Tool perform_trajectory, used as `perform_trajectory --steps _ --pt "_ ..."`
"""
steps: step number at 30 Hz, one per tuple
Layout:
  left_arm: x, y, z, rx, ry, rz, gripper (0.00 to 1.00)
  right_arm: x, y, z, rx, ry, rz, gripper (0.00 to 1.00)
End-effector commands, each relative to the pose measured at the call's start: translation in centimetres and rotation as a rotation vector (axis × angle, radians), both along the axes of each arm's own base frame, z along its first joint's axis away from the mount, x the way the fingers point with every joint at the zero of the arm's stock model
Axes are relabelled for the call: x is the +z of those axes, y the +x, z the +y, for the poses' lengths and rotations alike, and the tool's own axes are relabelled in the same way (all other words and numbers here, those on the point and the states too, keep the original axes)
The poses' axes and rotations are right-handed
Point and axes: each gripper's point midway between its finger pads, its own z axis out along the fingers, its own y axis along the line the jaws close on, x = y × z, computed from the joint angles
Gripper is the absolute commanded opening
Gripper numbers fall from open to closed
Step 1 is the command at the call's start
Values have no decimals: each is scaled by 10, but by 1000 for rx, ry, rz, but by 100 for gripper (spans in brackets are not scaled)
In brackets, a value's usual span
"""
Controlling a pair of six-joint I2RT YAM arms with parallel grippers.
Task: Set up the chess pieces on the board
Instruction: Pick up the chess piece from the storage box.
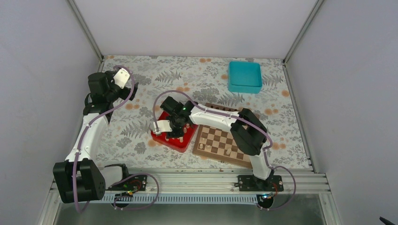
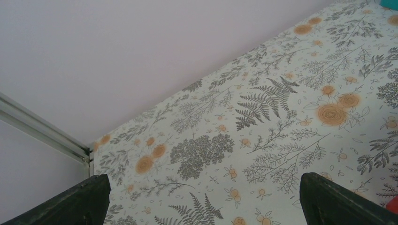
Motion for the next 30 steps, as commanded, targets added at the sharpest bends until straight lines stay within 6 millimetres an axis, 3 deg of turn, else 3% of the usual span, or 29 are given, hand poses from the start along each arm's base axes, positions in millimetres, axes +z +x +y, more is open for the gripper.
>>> perform_trajectory --steps 1,30 --pt "6 -1 -3 -26 -3 -32 100 6 0 5 27 11 -14 31" --pt "5 -3 -3 -28 -5 -30 100 -19 0 12 37 -8 21 24"
